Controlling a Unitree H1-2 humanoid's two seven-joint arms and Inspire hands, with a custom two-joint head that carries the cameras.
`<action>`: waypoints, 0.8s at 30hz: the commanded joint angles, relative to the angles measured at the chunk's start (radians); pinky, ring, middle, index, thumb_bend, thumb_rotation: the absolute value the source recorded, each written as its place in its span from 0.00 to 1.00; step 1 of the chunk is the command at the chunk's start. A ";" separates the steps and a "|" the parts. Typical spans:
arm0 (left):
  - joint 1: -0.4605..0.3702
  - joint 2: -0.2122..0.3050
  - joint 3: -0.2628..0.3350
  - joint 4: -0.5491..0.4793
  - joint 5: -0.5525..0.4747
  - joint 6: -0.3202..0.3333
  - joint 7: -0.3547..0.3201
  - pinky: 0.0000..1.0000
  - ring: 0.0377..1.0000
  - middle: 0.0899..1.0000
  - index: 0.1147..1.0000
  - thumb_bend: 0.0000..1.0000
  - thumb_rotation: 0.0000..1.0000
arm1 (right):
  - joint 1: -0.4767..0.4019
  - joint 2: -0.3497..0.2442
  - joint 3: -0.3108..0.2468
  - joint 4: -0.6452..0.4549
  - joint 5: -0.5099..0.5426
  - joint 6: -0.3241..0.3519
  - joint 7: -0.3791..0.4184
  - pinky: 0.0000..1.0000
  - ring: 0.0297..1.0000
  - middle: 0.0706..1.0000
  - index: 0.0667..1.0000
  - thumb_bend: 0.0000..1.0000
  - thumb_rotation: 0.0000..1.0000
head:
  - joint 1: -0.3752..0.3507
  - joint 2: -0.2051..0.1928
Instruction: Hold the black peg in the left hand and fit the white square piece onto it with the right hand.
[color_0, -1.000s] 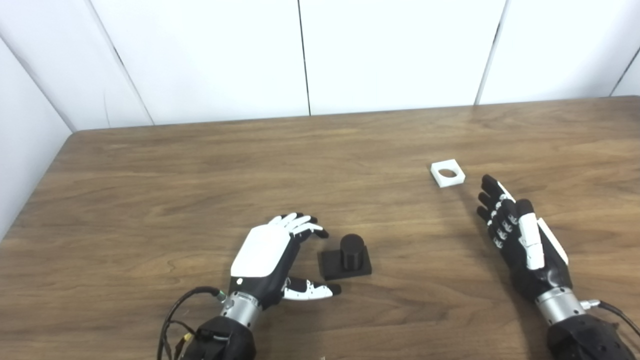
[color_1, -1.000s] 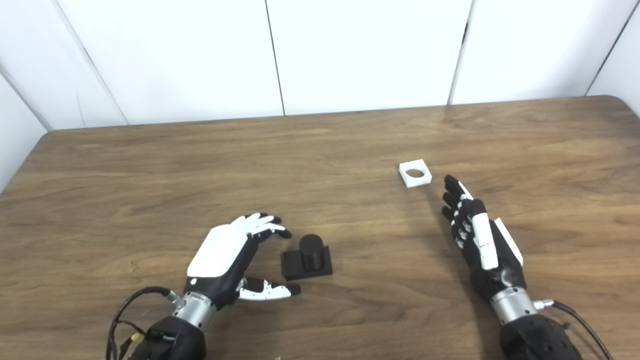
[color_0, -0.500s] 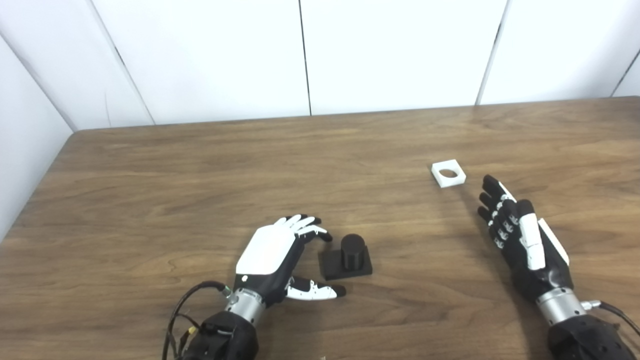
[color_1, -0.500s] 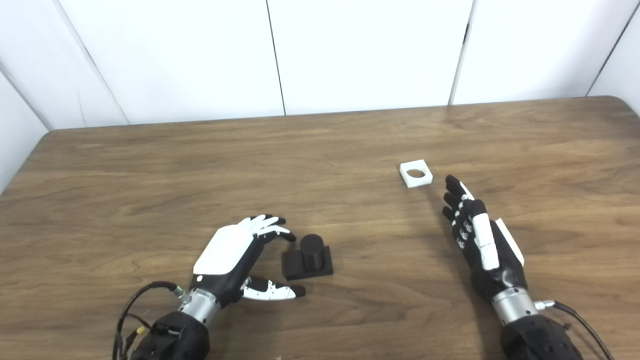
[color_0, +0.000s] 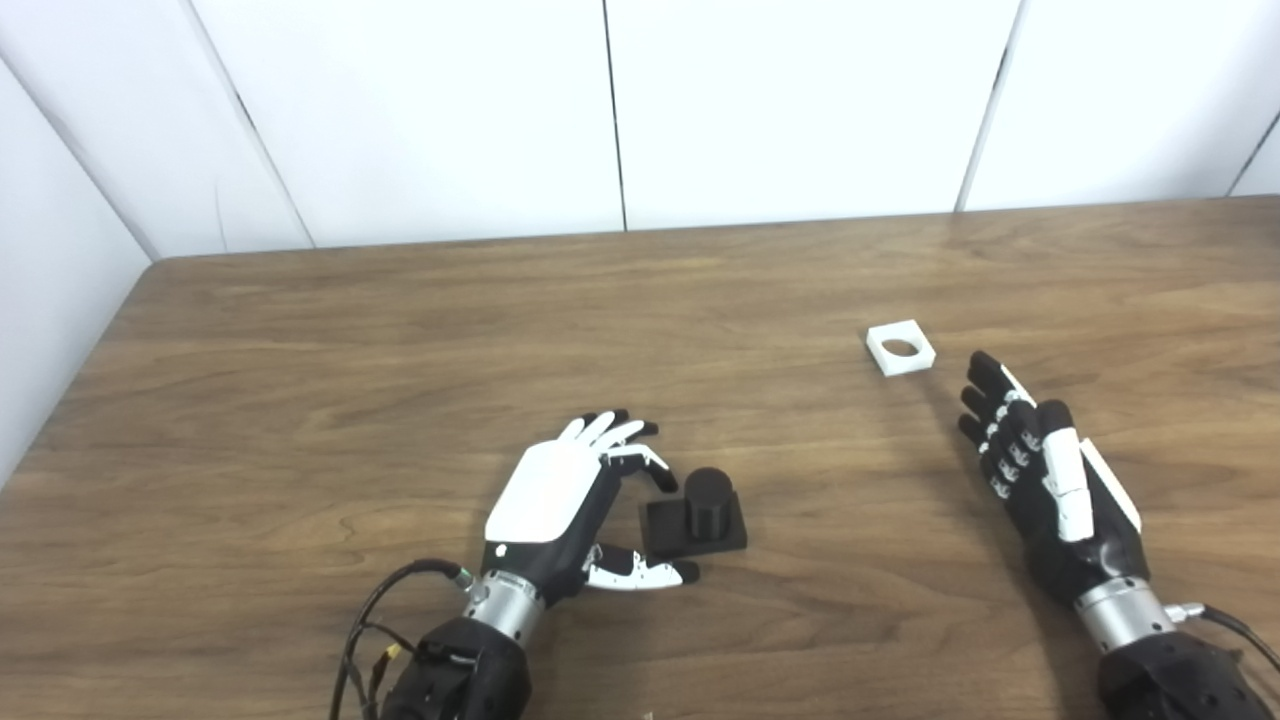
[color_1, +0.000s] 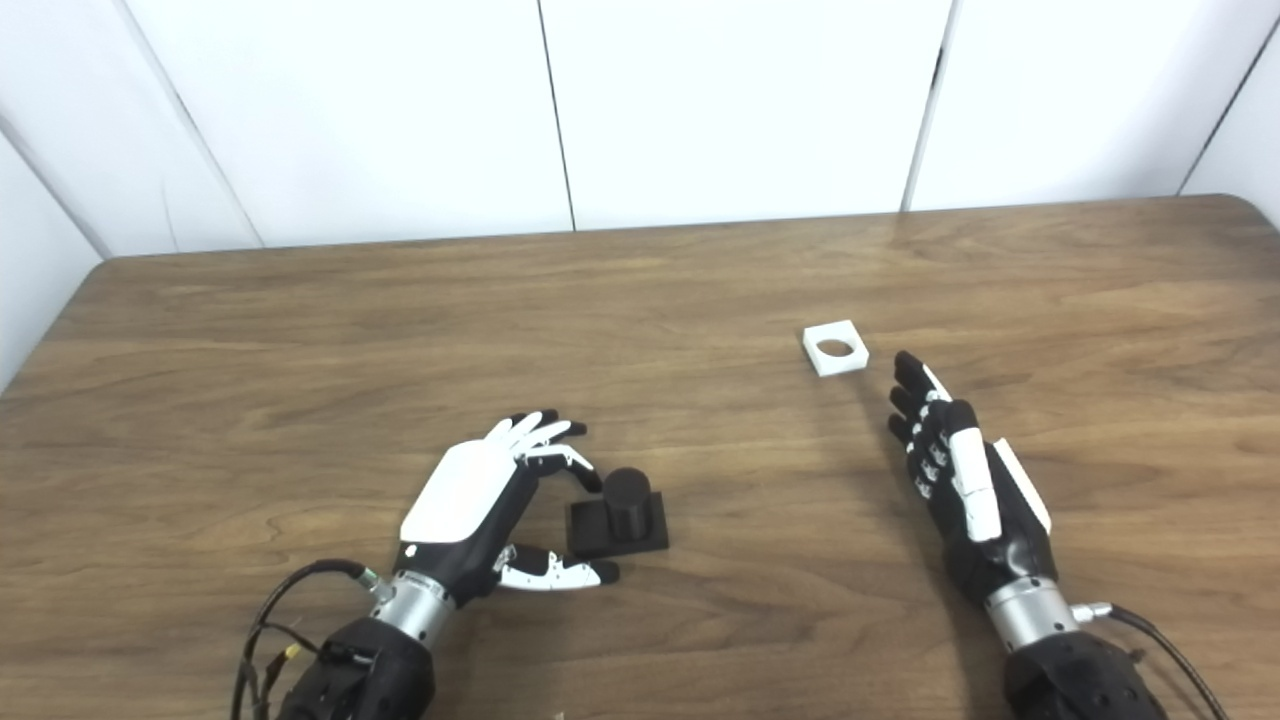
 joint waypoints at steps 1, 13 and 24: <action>-0.013 0.016 -0.001 0.032 0.031 0.017 0.005 0.96 0.95 0.87 0.51 0.73 0.23 | 0.005 0.007 -0.002 -0.010 0.020 -0.014 0.008 1.00 1.00 1.00 0.97 0.64 0.97 | 0.002 -0.001; -0.009 0.015 -0.007 0.027 0.025 0.030 -0.001 0.94 0.95 0.87 0.52 0.73 0.23 | 0.015 0.003 0.003 -0.017 0.020 -0.027 0.016 1.00 1.00 0.99 0.98 0.62 0.97 | -0.001 -0.003; -0.022 0.020 -0.015 0.028 0.037 0.050 -0.022 0.94 0.95 0.87 0.50 0.75 0.23 | 0.021 0.005 0.000 -0.018 0.021 -0.032 0.015 1.00 1.00 1.00 0.97 0.63 0.96 | 0.003 0.000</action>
